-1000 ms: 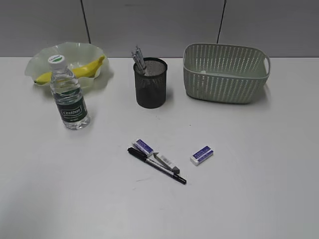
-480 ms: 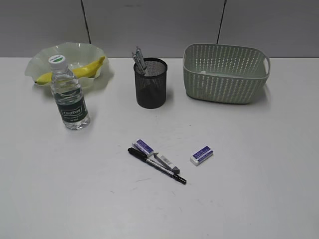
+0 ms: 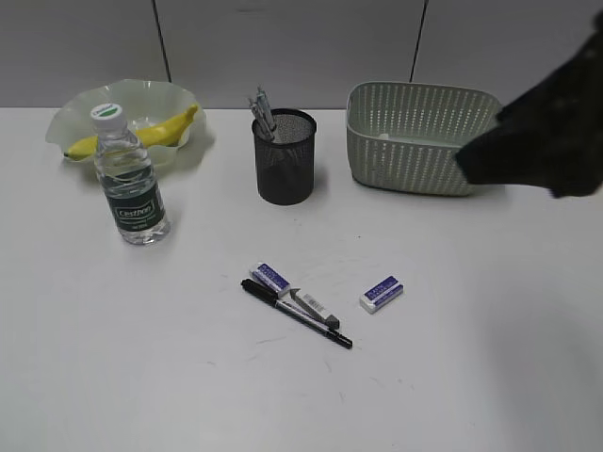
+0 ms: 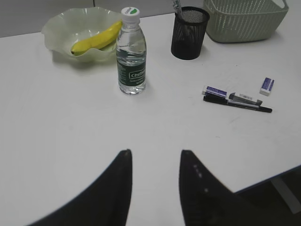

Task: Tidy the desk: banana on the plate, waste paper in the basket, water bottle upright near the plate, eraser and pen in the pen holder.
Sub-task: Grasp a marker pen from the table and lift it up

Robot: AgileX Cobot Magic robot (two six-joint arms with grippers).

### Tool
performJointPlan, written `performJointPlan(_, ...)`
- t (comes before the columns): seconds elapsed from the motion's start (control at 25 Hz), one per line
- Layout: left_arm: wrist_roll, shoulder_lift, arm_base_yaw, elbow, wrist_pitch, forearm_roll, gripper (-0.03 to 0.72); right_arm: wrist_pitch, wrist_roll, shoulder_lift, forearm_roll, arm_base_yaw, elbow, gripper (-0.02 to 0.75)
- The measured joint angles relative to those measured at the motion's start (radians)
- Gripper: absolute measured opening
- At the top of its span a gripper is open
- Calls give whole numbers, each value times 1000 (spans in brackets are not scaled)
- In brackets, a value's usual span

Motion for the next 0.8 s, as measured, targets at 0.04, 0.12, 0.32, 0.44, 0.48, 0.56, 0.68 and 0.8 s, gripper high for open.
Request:
performJointPlan(0.04, 3, 0, 0, 0, 0, 0, 256, 25, -25, 69, 22, 0, -36, 426)
performJointPlan(0.12, 5, 0, 0, 0, 0, 0, 256, 76, -61, 195, 59, 0, -118, 426)
performJointPlan(0.32, 7, 0, 0, 0, -2, 0, 256, 180, -89, 476, 65, 65, -287, 426)
performJointPlan(0.44, 7, 0, 0, 0, -3, 0, 256, 210, -97, 611, 36, 137, -368, 426)
performJointPlan(0.48, 7, 0, 0, 0, -3, 0, 256, 228, -98, 657, 34, 151, -393, 426)
performJointPlan(0.56, 7, 0, 0, 0, -3, 0, 256, 269, -99, 741, 33, 176, -452, 426)
performJointPlan(0.68, 7, 0, 0, 0, -3, -1, 255, 322, -99, 858, 37, 191, -522, 426)
performJointPlan(0.8, 7, 0, 0, 0, -4, -1, 256, 330, -99, 943, 55, 195, -567, 426)
